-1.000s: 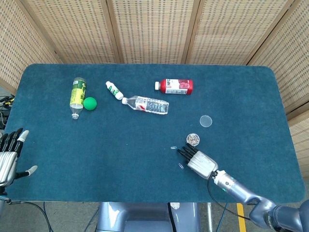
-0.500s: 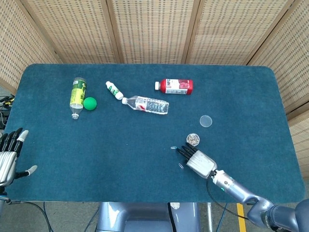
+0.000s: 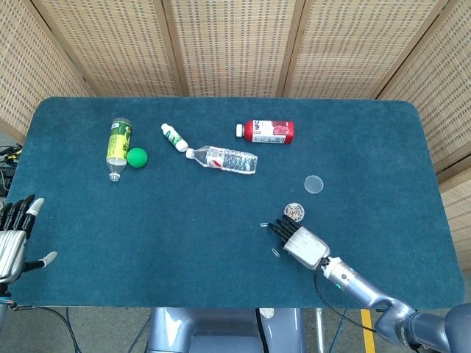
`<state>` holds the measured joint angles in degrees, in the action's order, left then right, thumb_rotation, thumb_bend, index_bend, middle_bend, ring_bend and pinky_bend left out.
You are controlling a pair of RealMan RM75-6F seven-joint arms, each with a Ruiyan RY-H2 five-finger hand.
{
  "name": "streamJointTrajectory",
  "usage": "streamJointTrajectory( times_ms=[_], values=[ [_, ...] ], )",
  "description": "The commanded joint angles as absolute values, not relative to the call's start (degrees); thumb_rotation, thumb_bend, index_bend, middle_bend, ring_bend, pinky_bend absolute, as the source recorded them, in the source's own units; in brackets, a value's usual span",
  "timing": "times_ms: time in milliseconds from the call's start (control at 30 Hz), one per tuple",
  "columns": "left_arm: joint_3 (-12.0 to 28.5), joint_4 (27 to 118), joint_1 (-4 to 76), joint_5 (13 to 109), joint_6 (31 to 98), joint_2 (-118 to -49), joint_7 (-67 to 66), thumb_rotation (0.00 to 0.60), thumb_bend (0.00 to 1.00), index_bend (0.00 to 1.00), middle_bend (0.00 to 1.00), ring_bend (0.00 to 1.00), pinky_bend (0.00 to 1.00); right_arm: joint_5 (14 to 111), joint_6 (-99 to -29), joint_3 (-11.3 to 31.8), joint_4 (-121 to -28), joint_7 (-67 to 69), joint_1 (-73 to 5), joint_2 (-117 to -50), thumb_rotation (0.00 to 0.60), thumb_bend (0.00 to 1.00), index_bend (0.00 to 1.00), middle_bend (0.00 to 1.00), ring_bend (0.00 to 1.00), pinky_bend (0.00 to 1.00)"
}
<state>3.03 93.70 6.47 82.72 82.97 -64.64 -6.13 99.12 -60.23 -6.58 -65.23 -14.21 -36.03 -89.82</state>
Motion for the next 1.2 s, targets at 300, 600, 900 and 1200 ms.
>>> streamJointTrajectory(
  times_ms=[300,600,900,1200],
  values=[
    [2.87,93.93,6.43,82.99,83.10,-64.77,-6.68,0.600,0.00,0.00,0.00,0.00,0.00,100.74,-65.79,-6.64,-64.58,-10.76,-34.33,-88.26,0.600,0.59,0.63,0.00,0.00,0.04],
    [2.87,94.08,6.38,83.08,83.23,-64.63,-6.52,0.600,0.00,0.00,0.00,0.00,0.00,97.44,-66.78,-1.37,-69.29,-10.60,-35.76,-84.90,0.600,0.59,0.63,0.00,0.00,0.04],
    [2.99,94.08,6.39,82.90,83.15,-64.42,-6.04,0.600,0.00,0.00,0.00,0.00,0.00,89.66,-59.10,3.72,-68.67,-15.25,-38.91,-87.30,0.600,0.59,0.63,0.00,0.00,0.04],
    [3.23,93.87,6.63,82.20,82.47,-64.27,-5.48,0.600,0.00,0.00,0.00,0.00,0.00,86.31,-56.55,4.87,-65.46,-17.90,-39.85,-90.42,0.600,0.59,0.63,0.00,0.00,0.04]
  ],
)
